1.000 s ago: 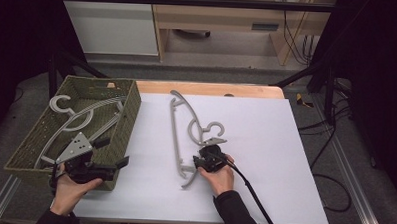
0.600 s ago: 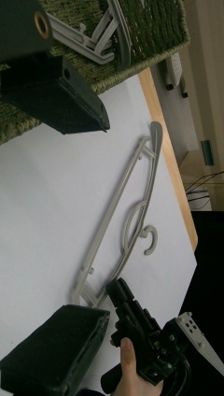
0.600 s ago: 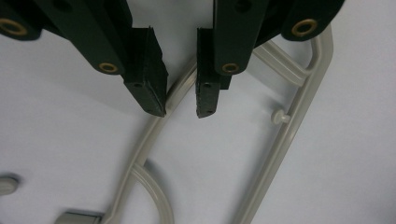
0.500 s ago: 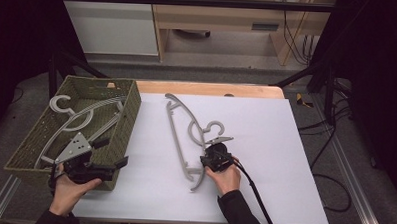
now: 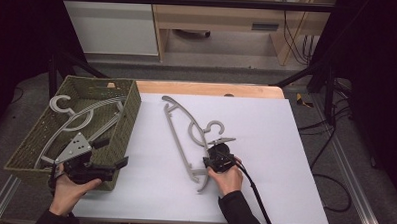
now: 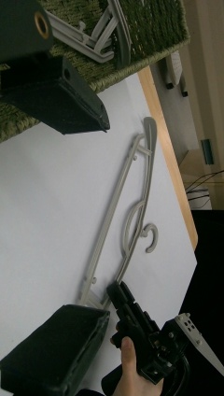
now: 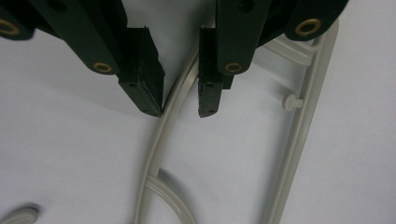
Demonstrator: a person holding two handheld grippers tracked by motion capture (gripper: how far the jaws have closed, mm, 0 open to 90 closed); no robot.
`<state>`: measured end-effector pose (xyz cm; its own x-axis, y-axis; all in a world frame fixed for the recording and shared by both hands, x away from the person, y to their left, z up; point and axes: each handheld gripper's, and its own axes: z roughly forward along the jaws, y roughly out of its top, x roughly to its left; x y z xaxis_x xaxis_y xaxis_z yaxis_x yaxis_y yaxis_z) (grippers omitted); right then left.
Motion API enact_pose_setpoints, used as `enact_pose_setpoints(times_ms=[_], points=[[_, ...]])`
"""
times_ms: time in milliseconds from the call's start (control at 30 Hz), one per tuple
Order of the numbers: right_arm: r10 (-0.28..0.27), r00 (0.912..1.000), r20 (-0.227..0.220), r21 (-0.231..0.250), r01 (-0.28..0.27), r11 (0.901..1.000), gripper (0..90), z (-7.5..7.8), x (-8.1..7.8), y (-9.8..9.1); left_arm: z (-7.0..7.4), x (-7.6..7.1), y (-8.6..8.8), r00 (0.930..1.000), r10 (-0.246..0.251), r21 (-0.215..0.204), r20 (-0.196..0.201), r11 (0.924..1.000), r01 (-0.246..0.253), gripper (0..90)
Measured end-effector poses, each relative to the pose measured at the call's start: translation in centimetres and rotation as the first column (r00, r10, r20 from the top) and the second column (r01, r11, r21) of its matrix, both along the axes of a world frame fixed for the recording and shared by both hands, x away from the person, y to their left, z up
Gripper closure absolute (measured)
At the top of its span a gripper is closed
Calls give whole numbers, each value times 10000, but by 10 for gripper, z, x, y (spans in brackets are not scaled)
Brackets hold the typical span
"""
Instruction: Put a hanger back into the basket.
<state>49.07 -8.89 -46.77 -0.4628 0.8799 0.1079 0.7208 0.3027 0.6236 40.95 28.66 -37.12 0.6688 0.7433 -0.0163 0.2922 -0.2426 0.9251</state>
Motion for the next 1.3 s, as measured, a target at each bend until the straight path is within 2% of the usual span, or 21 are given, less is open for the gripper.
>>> enact_pose_setpoints(times_ms=[133,300,400,533,667,733,833,867,967,1000,1033,1167,1300], points=[[-49,9999,-153,-239,45,9997,751,2,1,-8,0,0,0,10000,-22,18,-2,10000,22,76],[-469,9981,-390,-125,464,9988,800,3,2,-27,0,0,1,10000,-9,-3,4,10000,9,77],[-530,9975,-458,-231,520,9984,813,4,3,-34,1,0,1,10000,-7,-17,3,10000,7,78],[-294,9984,-474,-440,273,9987,822,5,3,-43,1,-1,1,10000,-38,8,4,10000,38,78],[155,9980,-619,-98,-162,9998,819,5,1,-59,0,0,0,10000,-75,68,-16,9999,75,79],[372,9982,-473,-143,-379,9992,807,4,0,-63,0,0,-1,10000,-77,85,-26,9999,77,79],[272,9991,-321,-131,-276,9995,741,6,-3,-63,0,-1,-1,10000,-92,83,-33,9999,92,79],[414,9984,-372,-151,-420,9990,724,6,-4,-64,0,-1,-2,9999,-94,96,-39,9999,94,79],[414,9981,-460,-564,-439,9974,710,4,-3,-61,0,-1,-2,9999,-121,116,-40,9999,122,79],[329,9983,-490,-579,-358,9977,717,4,-4,-59,0,-1,-2,9999,-123,106,-47,9999,124,79],[447,9985,-309,-760,-469,9960,721,3,-4,-60,0,0,-1,9999,-123,104,-55,9999,123,79],[365,9989,-296,-1173,-398,9923,744,4,-6,-54,-1,0,-3,9999,-126,145,-87,9998,127,80],[225,9992,-336,-1315,-267,9910,813,4,-5,-52,-2,0,-4,9998,-177,208,-125,9996,179,80]])
